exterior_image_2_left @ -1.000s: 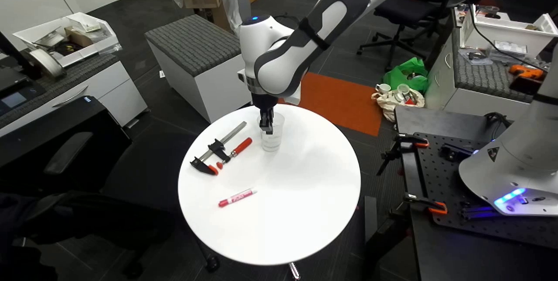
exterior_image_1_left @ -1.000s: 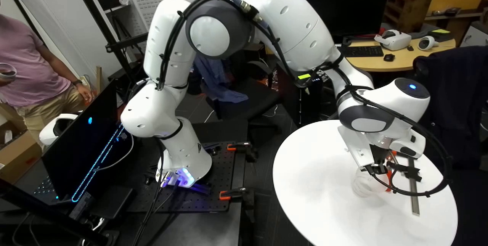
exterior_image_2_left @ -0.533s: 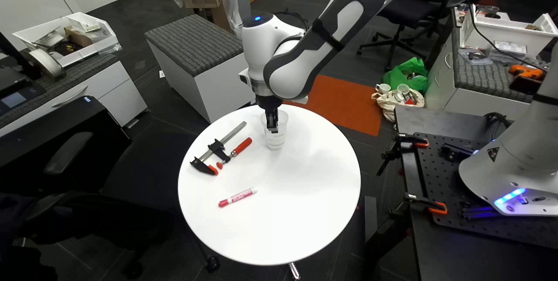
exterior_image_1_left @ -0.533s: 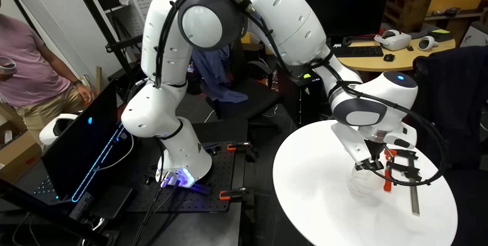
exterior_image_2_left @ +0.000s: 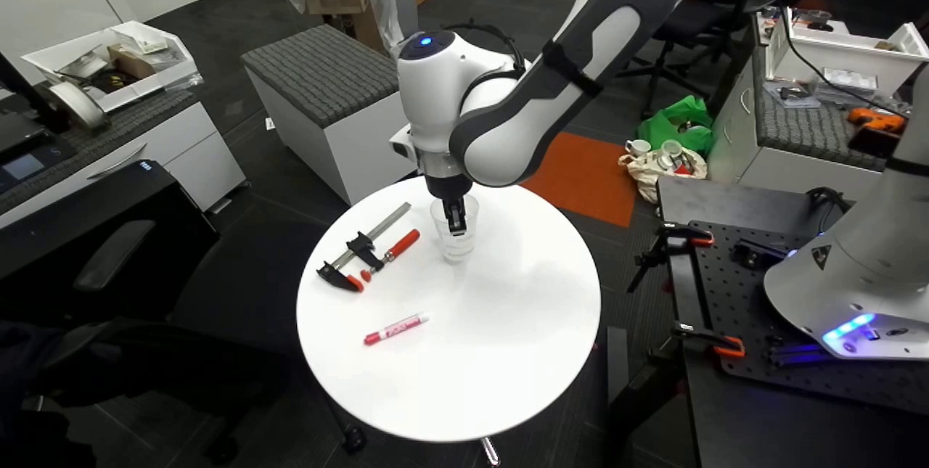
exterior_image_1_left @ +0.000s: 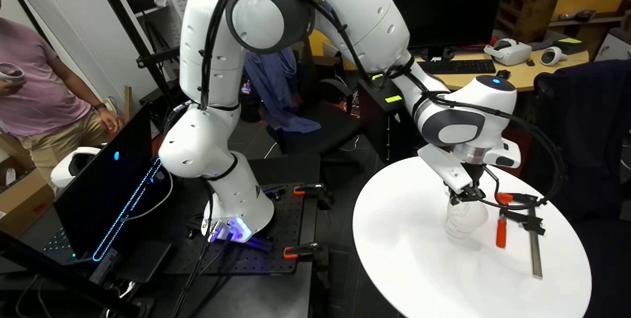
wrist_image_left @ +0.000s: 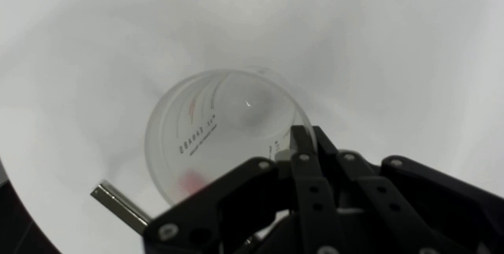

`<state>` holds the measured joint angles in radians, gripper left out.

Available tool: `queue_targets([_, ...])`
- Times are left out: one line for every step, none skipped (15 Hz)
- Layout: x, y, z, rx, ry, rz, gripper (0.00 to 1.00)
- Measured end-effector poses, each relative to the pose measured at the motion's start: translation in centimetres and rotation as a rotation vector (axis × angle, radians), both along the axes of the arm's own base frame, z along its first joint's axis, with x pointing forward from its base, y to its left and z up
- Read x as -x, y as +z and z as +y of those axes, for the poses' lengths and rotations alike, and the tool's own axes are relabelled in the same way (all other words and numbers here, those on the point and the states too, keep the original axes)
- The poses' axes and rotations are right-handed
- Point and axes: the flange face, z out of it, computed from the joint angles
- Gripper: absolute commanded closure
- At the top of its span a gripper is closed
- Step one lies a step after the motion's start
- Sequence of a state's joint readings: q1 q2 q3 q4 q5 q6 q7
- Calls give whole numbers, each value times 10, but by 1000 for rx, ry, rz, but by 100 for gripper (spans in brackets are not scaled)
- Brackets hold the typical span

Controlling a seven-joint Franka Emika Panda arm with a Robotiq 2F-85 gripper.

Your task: Move the clear cup to the left

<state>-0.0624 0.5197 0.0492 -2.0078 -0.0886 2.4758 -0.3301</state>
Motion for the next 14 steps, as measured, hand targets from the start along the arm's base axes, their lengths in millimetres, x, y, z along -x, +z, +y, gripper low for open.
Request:
queue_targets([2, 1, 7, 2, 18, 1, 98])
queue_targets([3, 2, 14, 3, 36, 0, 98])
queue_targets([4, 3, 21, 4, 53, 0, 98])
queue_targets([5, 5, 29, 4, 70, -1, 98])
queue_targets([6, 6, 36, 4, 88, -2, 98])
queue_targets([7, 8, 43, 1, 111, -4, 98])
queue_targets([8, 9, 49, 1, 129, -5, 98])
queue_targets([8, 11, 55, 4, 145, -7, 98])
queue_targets([9, 12, 60, 9, 162, -9, 98])
queue_targets([10, 12, 65, 15, 177, -9, 98])
queue_targets([11, 12, 68, 20, 190, -7, 98])
queue_targets([13, 10, 70, 24, 200, -3, 98])
queue_targets([16, 8, 71, 30, 211, 3, 98])
queue_targets([19, 4, 72, 35, 220, 10, 98])
